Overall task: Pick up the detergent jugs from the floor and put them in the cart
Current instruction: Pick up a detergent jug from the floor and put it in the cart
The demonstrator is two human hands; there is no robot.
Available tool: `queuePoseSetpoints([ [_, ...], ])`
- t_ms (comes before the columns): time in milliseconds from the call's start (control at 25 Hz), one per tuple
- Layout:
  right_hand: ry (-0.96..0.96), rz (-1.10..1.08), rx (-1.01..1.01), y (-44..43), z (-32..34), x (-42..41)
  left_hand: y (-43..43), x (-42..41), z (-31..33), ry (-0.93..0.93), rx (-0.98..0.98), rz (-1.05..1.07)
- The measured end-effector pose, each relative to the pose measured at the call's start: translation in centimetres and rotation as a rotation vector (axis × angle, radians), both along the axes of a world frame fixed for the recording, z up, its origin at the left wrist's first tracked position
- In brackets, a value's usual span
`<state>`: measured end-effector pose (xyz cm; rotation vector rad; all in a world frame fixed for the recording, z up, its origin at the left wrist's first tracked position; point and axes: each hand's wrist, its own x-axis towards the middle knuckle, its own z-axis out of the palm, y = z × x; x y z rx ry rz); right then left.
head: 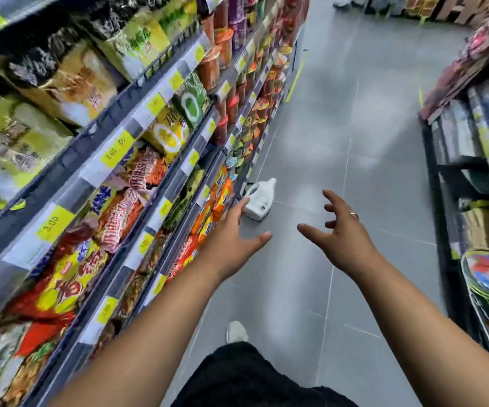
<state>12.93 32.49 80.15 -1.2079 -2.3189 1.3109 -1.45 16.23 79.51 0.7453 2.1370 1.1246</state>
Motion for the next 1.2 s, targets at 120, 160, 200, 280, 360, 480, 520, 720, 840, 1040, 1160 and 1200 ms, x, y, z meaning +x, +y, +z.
queuePoseSetpoints([
  [120, 0.017, -0.019, -0.032, 4.2, -0.2, -4.9, 4.7, -5.3, 0.1, 0.017, -0.028, -0.04],
  [160, 0.018, -0.017, -0.039, 5.8, -0.3, -6.5, 6.4, -6.8, 0.2, 0.025, -0.034, -0.042],
  [200, 0.011, -0.011, -0.039, 7.4, -0.5, -8.0, 8.1, -8.3, 0.0, 0.024, -0.032, -0.041],
  [280, -0.003, 0.006, -0.052, 10.9, -1.3, -10.8, 11.7, -10.5, -0.3, -0.009, -0.012, -0.01],
  [360, -0.001, 0.03, -0.06, 15.2, -2.5, -13.4, 16.0, -12.5, -1.1, -0.049, 0.034, 0.041],
  [480, -0.039, 0.111, -0.082, 21.7, -4.5, -16.8, 21.6, -14.7, -2.5, -0.085, 0.019, 0.103],
  [520, -0.048, 0.149, -0.084, 24.3, -5.0, -18.2, 23.7, -15.4, -3.0, -0.088, 0.009, 0.132],
  [720, -0.177, 0.327, -0.038, 35.9, -7.4, -24.7, 33.0, -18.8, -5.8, -0.143, -0.041, 0.327],
  [840, -0.221, 0.378, -0.02, 40.0, -9.0, -28.5, 36.3, -21.4, -7.7, -0.158, -0.066, 0.396],
  [1040, -0.259, 0.388, -0.102, 43.8, -15.2, -36.2, 39.9, -27.9, -13.8, -0.27, -0.048, 0.491],
  [1160, -0.261, 0.384, -0.109, 45.4, -20.4, -39.9, 41.5, -31.6, -18.7, -0.278, -0.064, 0.533],
  [1200, -0.27, 0.376, -0.115, 46.1, -22.4, -41.0, 42.1, -32.6, -20.6, -0.288, -0.077, 0.535],
])
